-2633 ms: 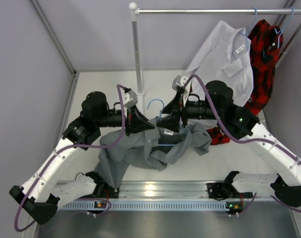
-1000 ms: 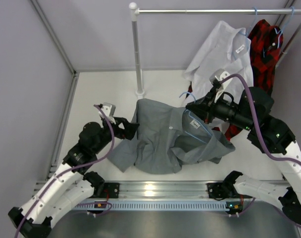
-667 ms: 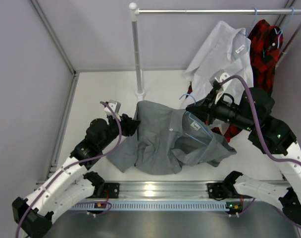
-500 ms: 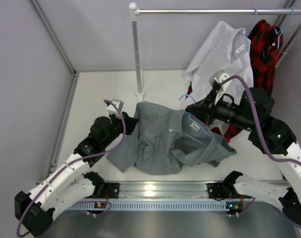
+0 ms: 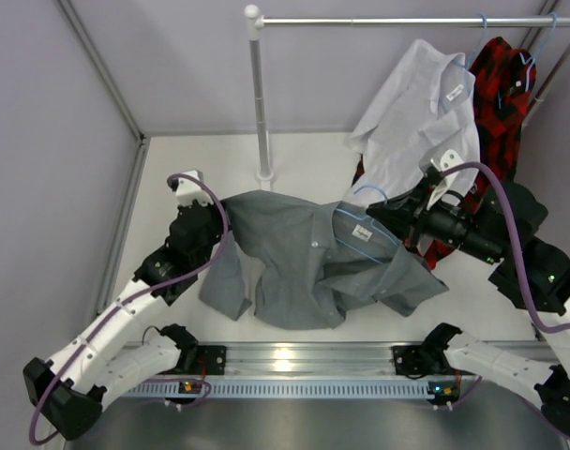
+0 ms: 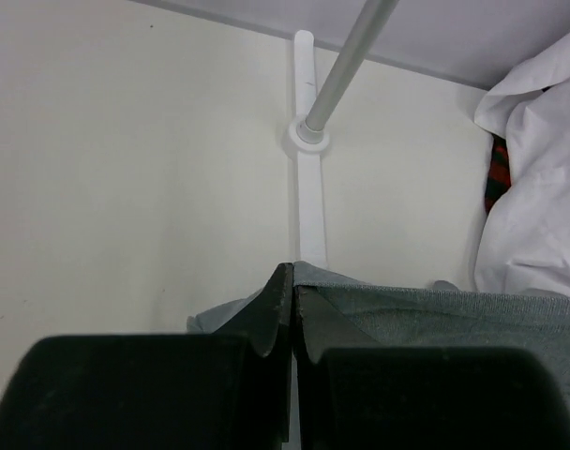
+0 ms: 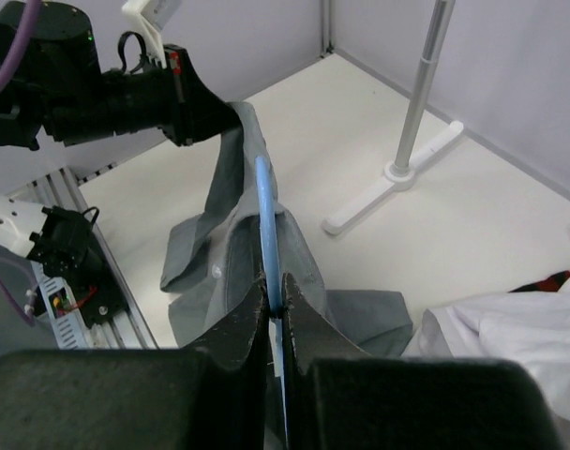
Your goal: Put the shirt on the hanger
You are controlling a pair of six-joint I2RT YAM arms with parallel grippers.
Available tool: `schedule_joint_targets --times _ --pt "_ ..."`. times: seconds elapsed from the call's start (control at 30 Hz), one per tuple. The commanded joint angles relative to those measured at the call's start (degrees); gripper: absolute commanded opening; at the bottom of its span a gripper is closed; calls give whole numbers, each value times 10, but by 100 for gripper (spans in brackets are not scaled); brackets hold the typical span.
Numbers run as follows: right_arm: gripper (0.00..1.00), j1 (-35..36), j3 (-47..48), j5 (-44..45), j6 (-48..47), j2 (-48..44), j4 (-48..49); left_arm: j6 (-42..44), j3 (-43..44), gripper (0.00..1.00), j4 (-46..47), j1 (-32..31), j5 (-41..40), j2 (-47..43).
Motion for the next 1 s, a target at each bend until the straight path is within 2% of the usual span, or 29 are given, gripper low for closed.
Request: schedule_joint_targets --times 0.0,0.37,0.4,0.47,0.5,0.63,0.83,0.87,0.97 --pt "0 -10 9 1 -6 -12 25 -19 28 0 -33 2 -29 20" --pt "0 -10 8 15 3 -6 38 -18 33 1 -35 2 -22 10" --pt "0 -10 11 9 7 -5 41 -15 38 25 -39 2 -17 2" --pt "0 -10 35 4 14 5 43 -11 61 53 -53 2 -13 -7" --pt "0 -10 47 -4 15 10 44 -7 72 98 -63 1 -13 -11" --pt "0 -10 131 -16 15 61 41 17 161 98 -141 1 -13 -52" --pt "0 -10 326 21 -19 155 37 73 245 98 -205 2 20 -106" --pt "0 -10 354 15 -20 160 49 95 258 98 -218 2 32 -121" --pt "0 -10 352 16 -38 150 139 133 265 98 -232 1 65 -147"
